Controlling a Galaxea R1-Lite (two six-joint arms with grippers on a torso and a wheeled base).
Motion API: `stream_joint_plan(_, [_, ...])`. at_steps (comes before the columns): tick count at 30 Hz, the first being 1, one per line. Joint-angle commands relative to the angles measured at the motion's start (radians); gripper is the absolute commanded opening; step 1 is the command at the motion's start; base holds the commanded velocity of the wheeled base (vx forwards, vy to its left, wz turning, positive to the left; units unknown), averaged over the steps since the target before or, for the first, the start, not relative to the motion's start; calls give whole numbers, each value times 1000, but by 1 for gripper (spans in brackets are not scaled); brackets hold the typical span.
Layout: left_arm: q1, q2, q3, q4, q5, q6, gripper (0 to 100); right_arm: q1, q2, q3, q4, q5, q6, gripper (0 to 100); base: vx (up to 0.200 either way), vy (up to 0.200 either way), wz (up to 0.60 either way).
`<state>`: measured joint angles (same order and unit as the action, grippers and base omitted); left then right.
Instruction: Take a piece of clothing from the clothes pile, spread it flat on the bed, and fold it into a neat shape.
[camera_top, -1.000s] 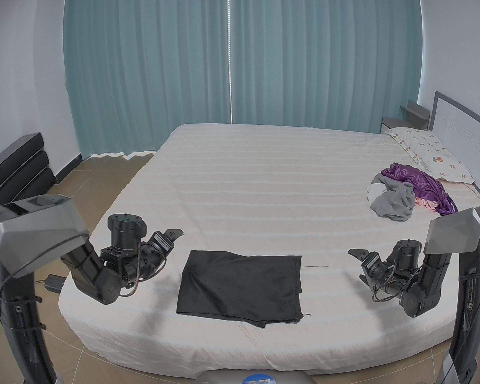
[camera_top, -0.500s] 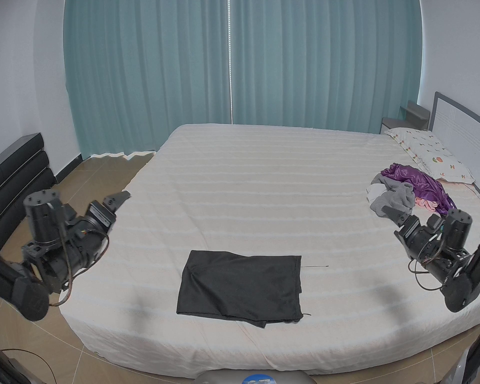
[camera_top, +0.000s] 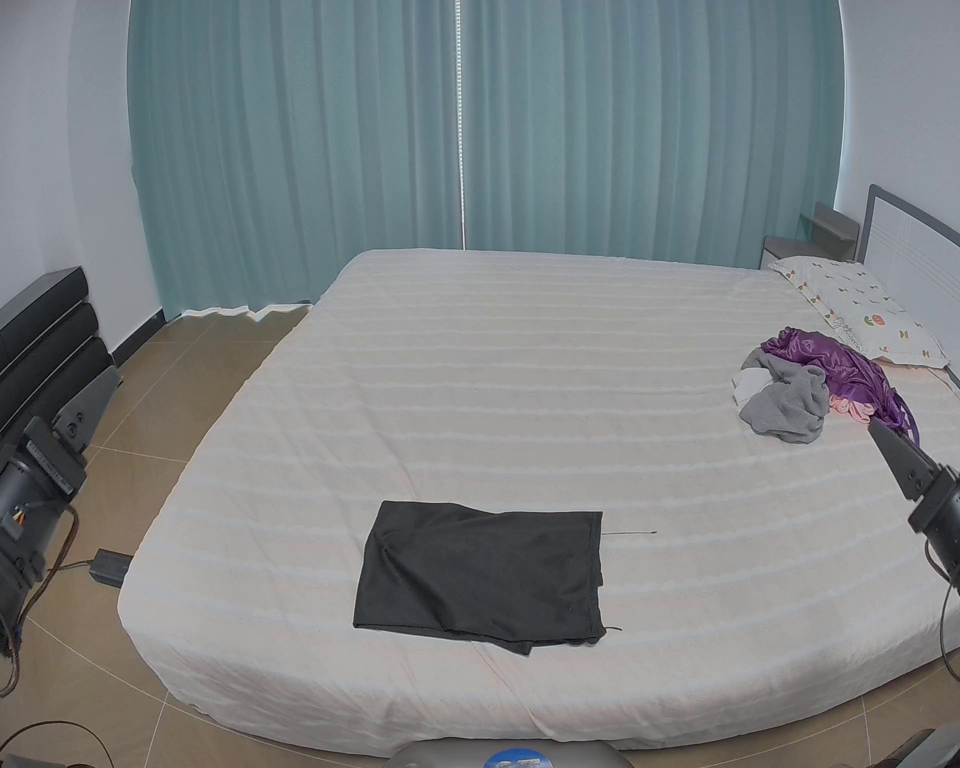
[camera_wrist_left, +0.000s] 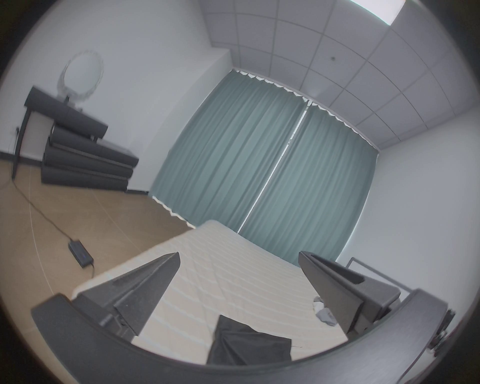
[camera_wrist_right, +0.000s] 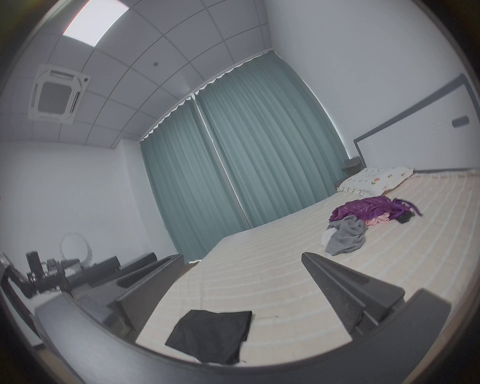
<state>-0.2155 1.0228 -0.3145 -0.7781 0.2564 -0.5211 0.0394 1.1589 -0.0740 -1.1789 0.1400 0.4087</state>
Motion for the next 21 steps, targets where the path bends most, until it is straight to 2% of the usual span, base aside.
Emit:
stream_joint_plan(1, [4,-408,57,207,70,220,100,1,-551,57,424,16,-192,100,0,0,0])
stream_joint_plan(2, [15,-523,64,283,75,222,100,-9,-683,60,570,10,-242,100,0,0,0])
stream_joint_plan(5, [39,-684,52,439,75,248,100,-12,-926,53,838,6,-261,100,0,0,0])
stream_joint_plan(7, [67,-742,46,500,73,309,100,-16,-1027,36,993,4,-274,100,0,0,0])
stream_joint_plan(8, [104,-797,46,536,70,365,100,-19,-1121,23,1142,4,-300,100,0,0,0])
stream_joint_plan(10, [157,-860,48,557,69,423,100,-36,-1159,19,1279,-2,-343,100,0,0,0])
stream_joint_plan(14, [197,-948,54,569,61,487,100,-36,-1159,28,1233,-80,-358,100,0,0,0])
stream_joint_plan(18, [208,-1014,57,617,30,507,100,-36,-1159,74,1099,-91,-432,100,0,0,0])
stream_joint_plan(21, [212,-1023,67,619,23,509,100,-36,-1159,74,1032,-94,-456,100,0,0,0])
